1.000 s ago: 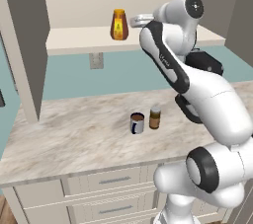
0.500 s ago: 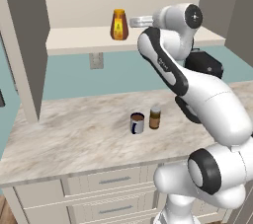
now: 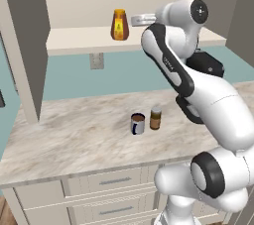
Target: Pick the cinnamon and honey bottle from the cabinet and place them next to the mug.
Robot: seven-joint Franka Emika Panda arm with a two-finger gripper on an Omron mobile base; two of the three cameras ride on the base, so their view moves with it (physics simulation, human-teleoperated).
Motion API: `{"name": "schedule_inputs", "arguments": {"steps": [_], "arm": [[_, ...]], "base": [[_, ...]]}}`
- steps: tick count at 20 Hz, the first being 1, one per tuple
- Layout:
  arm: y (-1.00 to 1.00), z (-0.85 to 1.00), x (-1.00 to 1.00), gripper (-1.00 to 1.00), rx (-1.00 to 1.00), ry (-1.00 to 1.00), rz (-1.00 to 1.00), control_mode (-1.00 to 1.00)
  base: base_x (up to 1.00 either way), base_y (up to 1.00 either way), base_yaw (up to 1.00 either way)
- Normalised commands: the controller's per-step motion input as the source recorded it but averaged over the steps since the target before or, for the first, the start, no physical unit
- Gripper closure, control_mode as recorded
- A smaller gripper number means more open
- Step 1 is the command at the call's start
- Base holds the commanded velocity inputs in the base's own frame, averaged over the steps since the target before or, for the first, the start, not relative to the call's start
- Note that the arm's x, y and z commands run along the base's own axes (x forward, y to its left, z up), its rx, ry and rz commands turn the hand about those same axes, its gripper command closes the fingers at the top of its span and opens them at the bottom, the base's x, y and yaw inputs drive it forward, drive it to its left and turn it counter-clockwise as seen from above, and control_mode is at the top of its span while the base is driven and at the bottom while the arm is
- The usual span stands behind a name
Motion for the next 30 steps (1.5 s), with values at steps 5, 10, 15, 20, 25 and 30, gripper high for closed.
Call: {"name": "schedule_inputs", "arguments": {"steps": [5, 10, 15, 20, 25, 30], "arm": [[0.00, 0.00, 0.12, -1.00, 0.00, 0.44, 0.06, -1.00], [0.00, -0.01, 0.04, -1.00, 0.00, 0.04, 0.10, -1.00], [0.00, -0.10, 0.13, -1.00, 0.00, -0.07, 0.14, -1.00], [0.00, -0.29, 0.05, -1.00, 0.00, -0.13, 0.14, -1.00], [0.00, -0.09, 0.00, -1.00, 0.00, -0.12, 0.11, -1.00], [0.00, -0.09, 0.06, -1.00, -0.01, -0.13, 0.06, -1.00]], "base": [[0.00, 0.00, 0.00], [0.00, 0.00, 0.00], [0.00, 0.00, 0.00], [0.00, 0.00, 0.00], [0.00, 0.00, 0.00], [0.00, 0.00, 0.00]]}}
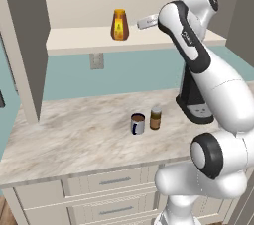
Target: Pick the cinnamon and honey bottle from the cabinet and place them next to the mug.
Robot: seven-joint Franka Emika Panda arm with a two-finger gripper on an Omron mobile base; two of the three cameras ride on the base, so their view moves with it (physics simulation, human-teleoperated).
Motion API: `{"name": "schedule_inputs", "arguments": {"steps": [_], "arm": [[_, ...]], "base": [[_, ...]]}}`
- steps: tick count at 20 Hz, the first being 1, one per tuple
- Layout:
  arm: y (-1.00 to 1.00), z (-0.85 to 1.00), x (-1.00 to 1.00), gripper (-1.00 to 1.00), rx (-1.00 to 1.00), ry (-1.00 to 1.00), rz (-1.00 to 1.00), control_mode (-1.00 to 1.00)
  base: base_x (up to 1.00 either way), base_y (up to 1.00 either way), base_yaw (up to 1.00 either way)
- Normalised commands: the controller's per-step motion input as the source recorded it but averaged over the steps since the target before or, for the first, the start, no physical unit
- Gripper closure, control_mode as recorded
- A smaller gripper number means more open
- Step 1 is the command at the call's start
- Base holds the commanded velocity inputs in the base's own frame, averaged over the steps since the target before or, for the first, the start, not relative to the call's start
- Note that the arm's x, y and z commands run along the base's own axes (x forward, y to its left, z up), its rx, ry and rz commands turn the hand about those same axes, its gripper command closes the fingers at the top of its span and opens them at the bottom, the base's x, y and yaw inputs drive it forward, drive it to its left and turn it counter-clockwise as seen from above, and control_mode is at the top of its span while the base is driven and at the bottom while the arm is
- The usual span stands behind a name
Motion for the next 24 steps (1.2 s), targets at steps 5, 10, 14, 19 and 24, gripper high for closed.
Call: {"name": "schedule_inputs", "arguments": {"steps": [5, 10, 14, 19, 24], "arm": [[0.00, 0.00, 0.14, -1.00, -0.02, -0.01, 0.03, -1.00], [0.00, 0.00, 0.29, -1.00, -0.05, 0.02, 0.00, -1.00], [0.00, 0.00, 0.36, -1.00, -0.04, 0.09, 0.00, -1.00], [0.00, 0.00, 0.37, -1.00, -0.02, 0.13, 0.00, -1.00], [0.03, 0.00, 0.09, -1.00, 0.00, 0.01, 0.00, -1.00]], "base": [[0.00, 0.00, 0.00], [0.00, 0.00, 0.00], [0.00, 0.00, 0.00], [0.00, 0.00, 0.00], [0.00, 0.00, 0.00]]}}
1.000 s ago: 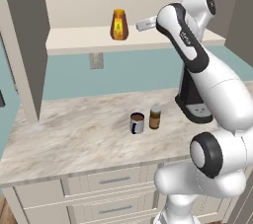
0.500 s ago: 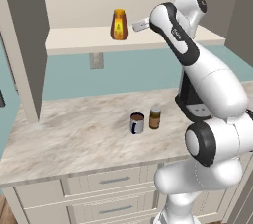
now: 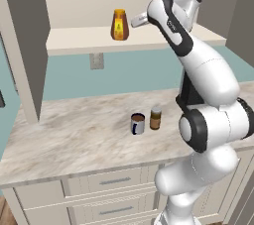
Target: Pick the cinnamon and honey bottle from the cabinet and place them next to the mug.
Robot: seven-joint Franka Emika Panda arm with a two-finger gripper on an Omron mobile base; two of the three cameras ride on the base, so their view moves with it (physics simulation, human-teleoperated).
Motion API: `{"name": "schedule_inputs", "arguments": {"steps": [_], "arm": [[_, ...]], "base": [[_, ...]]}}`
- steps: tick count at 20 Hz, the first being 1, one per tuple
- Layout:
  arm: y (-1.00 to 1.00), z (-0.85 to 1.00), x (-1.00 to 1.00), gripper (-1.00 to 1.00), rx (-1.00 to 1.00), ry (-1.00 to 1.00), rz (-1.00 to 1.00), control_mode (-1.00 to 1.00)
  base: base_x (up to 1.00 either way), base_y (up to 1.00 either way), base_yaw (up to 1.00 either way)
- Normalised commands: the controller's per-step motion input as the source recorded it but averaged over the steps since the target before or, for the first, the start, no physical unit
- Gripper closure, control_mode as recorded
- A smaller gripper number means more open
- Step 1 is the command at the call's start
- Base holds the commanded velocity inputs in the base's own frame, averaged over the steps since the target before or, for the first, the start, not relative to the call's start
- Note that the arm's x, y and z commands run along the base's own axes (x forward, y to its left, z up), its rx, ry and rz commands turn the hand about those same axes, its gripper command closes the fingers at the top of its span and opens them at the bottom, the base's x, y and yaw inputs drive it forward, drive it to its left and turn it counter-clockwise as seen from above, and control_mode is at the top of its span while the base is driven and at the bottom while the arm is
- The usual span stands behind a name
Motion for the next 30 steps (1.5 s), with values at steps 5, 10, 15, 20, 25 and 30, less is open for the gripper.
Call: {"name": "schedule_inputs", "arguments": {"steps": [5, 10, 15, 20, 25, 30], "arm": [[0.11, -0.14, 0.00, -1.00, -0.02, -0.08, 0.00, -1.00], [0.16, -0.11, 0.01, -1.00, -0.03, -0.05, 0.00, -1.00], [0.11, -0.04, 0.17, -1.00, -0.01, 0.00, 0.00, -1.00], [0.02, 0.00, 0.24, -1.00, 0.00, 0.02, 0.00, -1.00], [0.00, 0.00, 0.18, -1.00, 0.00, 0.06, 0.00, -1.00], [0.00, 0.00, 0.12, -1.00, 0.00, 0.07, 0.00, -1.00]], "base": [[0.00, 0.00, 0.00], [0.00, 0.00, 0.00], [0.00, 0.00, 0.00], [0.00, 0.00, 0.00], [0.00, 0.00, 0.00], [0.00, 0.00, 0.00]]}}
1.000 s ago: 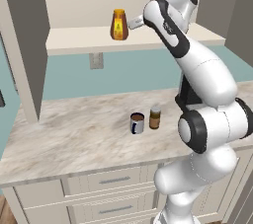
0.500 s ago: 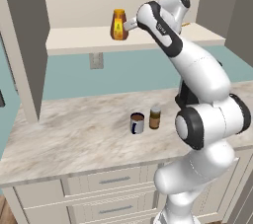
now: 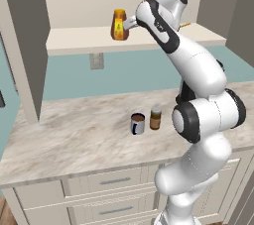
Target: Pick the cinnamon and honey bottle from the cabinet and place them next to the mug.
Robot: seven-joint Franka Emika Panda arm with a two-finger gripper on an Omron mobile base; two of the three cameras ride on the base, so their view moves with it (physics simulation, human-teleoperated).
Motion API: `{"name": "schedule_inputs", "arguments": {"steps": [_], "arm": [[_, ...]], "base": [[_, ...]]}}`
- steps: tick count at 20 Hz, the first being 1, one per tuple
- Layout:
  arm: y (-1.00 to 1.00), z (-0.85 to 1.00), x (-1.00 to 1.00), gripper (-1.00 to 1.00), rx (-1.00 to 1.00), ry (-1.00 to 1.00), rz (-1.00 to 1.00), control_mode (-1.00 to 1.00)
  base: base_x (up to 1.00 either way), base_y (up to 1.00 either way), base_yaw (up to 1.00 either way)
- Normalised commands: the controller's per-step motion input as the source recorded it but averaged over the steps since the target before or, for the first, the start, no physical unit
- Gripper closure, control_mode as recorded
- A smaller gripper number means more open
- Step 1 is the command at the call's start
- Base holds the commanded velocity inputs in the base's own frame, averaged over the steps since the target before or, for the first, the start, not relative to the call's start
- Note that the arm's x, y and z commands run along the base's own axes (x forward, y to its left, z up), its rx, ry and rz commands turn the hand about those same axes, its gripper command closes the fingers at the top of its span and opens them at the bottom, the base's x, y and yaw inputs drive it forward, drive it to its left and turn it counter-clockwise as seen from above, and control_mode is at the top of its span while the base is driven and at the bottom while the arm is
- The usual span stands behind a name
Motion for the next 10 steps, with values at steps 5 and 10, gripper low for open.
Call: {"name": "schedule_inputs", "arguments": {"steps": [5, 10], "arm": [[0.01, 0.00, 0.13, -1.00, 0.00, 0.01, 0.00, -1.00], [0.04, 0.00, 0.16, -1.00, 0.00, 0.00, 0.00, -1.00]], "base": [[0.00, 0.00, 0.00], [0.00, 0.00, 0.00]]}}
